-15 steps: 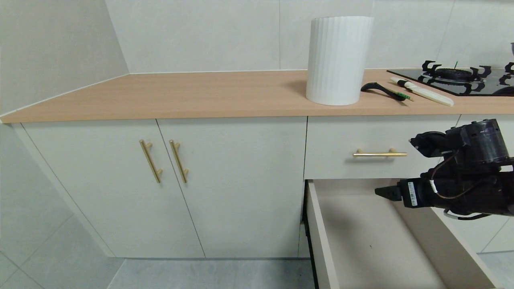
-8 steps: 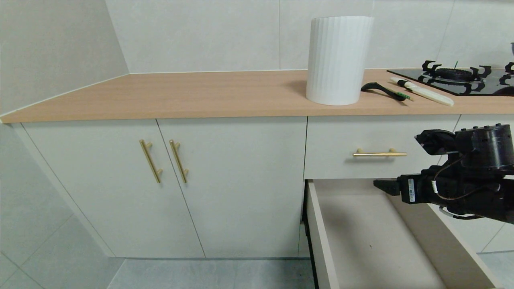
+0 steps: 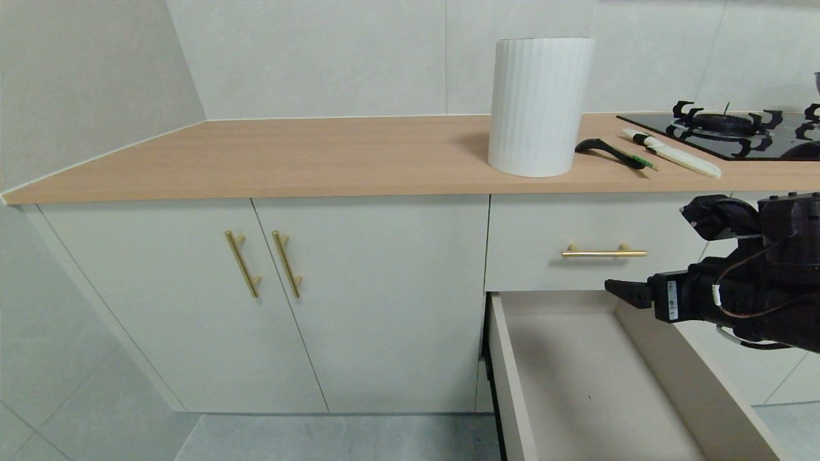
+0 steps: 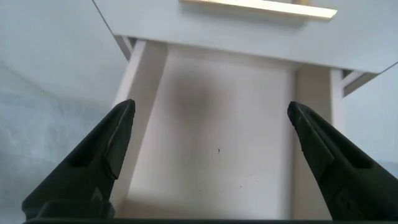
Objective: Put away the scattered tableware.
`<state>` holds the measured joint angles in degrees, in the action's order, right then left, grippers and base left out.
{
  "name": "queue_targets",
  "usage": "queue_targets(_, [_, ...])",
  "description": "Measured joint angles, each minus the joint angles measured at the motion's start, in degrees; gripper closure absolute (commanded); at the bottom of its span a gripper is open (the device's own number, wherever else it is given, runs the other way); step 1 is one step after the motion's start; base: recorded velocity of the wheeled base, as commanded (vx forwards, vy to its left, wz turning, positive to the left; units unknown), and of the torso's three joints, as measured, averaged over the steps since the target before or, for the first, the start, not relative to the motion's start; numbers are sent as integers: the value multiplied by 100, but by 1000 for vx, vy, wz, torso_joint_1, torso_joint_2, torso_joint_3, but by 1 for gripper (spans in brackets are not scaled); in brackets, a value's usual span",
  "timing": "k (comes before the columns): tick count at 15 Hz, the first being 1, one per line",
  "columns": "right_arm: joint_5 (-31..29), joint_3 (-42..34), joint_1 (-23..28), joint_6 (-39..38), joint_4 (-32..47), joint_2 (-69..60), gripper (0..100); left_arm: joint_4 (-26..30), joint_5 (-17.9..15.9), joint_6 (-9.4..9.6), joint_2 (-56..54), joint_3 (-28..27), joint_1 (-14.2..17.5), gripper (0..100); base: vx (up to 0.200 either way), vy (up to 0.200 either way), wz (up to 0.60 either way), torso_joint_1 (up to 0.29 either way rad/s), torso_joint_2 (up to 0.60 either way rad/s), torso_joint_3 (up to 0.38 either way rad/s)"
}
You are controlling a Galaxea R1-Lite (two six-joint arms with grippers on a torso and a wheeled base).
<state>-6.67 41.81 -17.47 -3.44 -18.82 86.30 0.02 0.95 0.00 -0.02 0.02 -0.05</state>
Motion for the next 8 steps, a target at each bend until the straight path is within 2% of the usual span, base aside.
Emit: queue_targets(8, [-2,2,0,0,-4,-24,0,-7,0,0,0,-2,5,0,0,0,0,180,-502,-287])
